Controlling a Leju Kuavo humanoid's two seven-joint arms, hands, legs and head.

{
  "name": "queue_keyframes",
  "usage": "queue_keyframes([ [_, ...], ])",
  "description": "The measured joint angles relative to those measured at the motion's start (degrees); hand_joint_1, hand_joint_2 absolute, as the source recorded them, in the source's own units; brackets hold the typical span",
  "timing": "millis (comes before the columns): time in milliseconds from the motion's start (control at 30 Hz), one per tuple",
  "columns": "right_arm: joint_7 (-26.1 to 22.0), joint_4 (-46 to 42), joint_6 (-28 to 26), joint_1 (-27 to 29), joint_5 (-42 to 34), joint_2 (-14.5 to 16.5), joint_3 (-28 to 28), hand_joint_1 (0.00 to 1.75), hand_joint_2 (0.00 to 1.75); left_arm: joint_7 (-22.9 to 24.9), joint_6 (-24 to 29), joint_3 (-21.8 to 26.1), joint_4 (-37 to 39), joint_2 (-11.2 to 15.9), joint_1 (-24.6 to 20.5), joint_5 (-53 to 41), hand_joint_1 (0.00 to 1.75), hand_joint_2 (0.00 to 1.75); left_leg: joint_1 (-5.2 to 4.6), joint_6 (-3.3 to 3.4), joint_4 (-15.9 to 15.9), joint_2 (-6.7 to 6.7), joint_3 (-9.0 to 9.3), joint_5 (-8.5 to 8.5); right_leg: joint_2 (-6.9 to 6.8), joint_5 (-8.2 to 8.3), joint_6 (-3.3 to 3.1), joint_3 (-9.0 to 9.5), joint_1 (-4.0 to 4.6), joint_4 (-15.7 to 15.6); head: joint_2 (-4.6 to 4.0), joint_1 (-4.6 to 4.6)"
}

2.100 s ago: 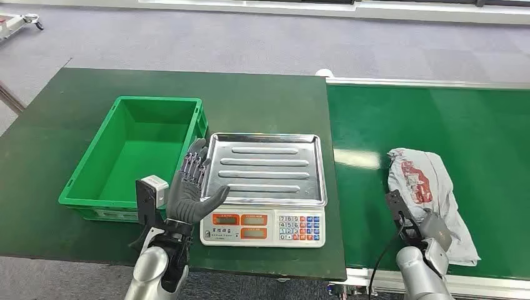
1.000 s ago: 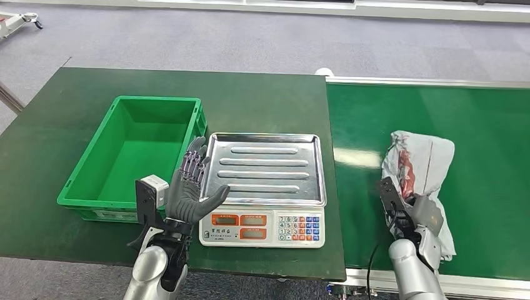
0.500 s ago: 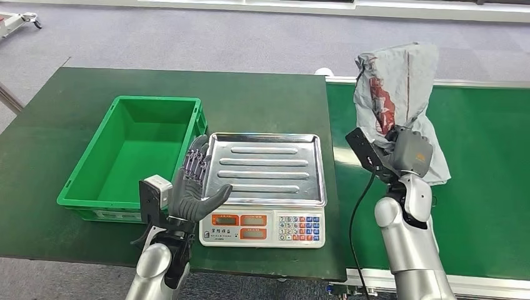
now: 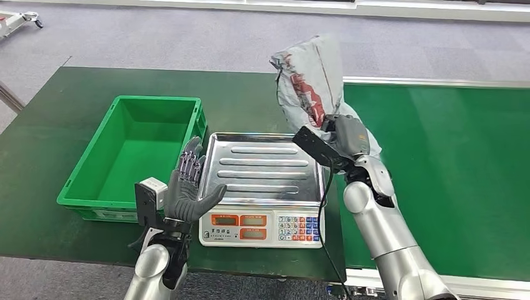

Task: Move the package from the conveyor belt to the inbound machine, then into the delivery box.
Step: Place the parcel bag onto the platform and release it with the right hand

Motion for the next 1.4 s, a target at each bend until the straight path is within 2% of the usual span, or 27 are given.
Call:
queue_keyframes([
  [200, 0.26, 0.75, -0.07, -0.73, -1.60, 0.03, 3.08, 1.75, 1.75, -0.02, 0.14, 0.32, 0.00, 0.17, 0.03, -0.02, 0.00, 1.75, -0.01, 0.00, 0.02, 0.02, -0.04, 0.00, 0.00, 0.01, 0.01, 0.00, -0.05, 0.00, 0.00, 0.01],
  [300, -1.10, 0.97, 0.81, -0.95, -2.71, 0.16, 4.72, 1.75, 1.75, -0.30, 0.78, 0.33, -0.01, 0.25, 0.04, -0.30, 0.00, 1.75, -0.02, 0.01, 0.02, 0.00, -0.05, 0.00, -0.01, 0.01, 0.01, 0.00, -0.05, 0.00, 0.00, 0.01],
  [433, -1.68, 0.77, 0.51, -0.40, -4.84, 1.32, 9.41, 1.75, 1.75, -0.44, 0.98, 0.37, -0.07, 0.31, 0.05, -0.47, 0.00, 1.75, -0.01, 0.00, 0.01, 0.04, -0.03, 0.00, 0.05, 0.00, 0.00, -0.05, 0.01, 0.00, 0.00, 0.00],
  [567, -0.20, -1.72, -1.16, 2.14, -5.83, 1.73, 14.95, 1.75, 1.75, -0.42, 0.98, 0.38, -0.55, 0.33, 0.48, -0.48, 0.00, 1.75, 0.04, -0.03, 0.00, 0.01, -0.04, -0.01, 0.00, -0.05, -0.08, -0.05, 0.06, 0.00, 0.00, 0.00],
  [667, 0.73, -5.11, -1.30, 4.91, -5.98, 0.90, 18.11, 1.75, 1.75, -0.42, 0.98, 0.51, -1.34, 0.38, 1.27, -0.51, 0.00, 1.75, 0.06, -0.06, 0.00, 0.02, -0.04, -0.04, 0.01, -0.07, -0.10, -0.06, 0.04, 0.00, 0.00, -0.01],
  [867, -0.03, -10.64, -0.96, 11.34, -5.72, -1.99, 21.41, 1.75, 1.75, -0.72, 0.98, 1.73, -2.67, 0.52, 2.75, -1.21, 0.00, 1.75, 0.04, 0.00, 0.01, 0.01, -0.08, -0.10, 0.00, -0.09, -0.09, -0.07, 0.01, -0.01, 0.00, 0.01],
  [1000, -0.23, -12.03, -0.96, 13.24, -5.42, -2.76, 22.75, 1.75, 1.75, -0.96, 0.90, 2.05, -2.80, 0.51, 3.01, -2.05, 0.00, 1.75, 0.04, 0.00, 0.01, 0.03, -0.07, -0.10, 0.01, -0.09, -0.09, -0.08, 0.01, -0.02, 0.00, 0.01],
  [1067, -0.08, -12.48, -0.96, 13.52, -5.27, -3.04, 23.05, 1.13, 1.75, -0.96, 0.88, 2.07, -2.80, 0.51, 2.99, -2.26, 0.00, 1.75, 0.05, -0.01, 0.01, 0.03, -0.06, -0.10, 0.01, -0.09, -0.09, -0.08, 0.02, -0.02, 0.00, 0.01],
  [1133, 0.44, -12.84, -1.07, 13.62, -4.88, -3.38, 23.26, 0.25, 1.75, -0.94, 0.86, 2.07, -2.80, 0.51, 2.97, -2.42, 0.00, 1.75, 0.05, -0.01, 0.01, 0.04, -0.05, -0.09, 0.01, -0.08, -0.10, -0.07, 0.02, -0.01, 0.00, 0.01],
  [1200, 1.26, -12.96, -1.34, 13.65, -4.14, -3.67, 23.39, 0.00, 1.75, -0.90, 0.85, 2.07, -2.80, 0.51, 2.97, -2.47, 0.00, 1.75, 0.05, -0.02, 0.01, 0.04, -0.04, -0.08, 0.02, -0.08, -0.10, -0.07, 0.02, -0.01, 0.00, 0.01],
  [1400, 3.34, -12.96, -2.07, 13.66, -4.11, -4.29, 23.27, 0.00, 1.75, -0.89, 1.48, 2.07, -3.20, 0.51, 3.08, -3.95, 0.00, 1.75, 0.05, -0.02, 0.01, 0.03, -0.05, -0.08, 0.02, -0.08, -0.10, -0.06, 0.02, -0.01, 0.00, 0.01],
])
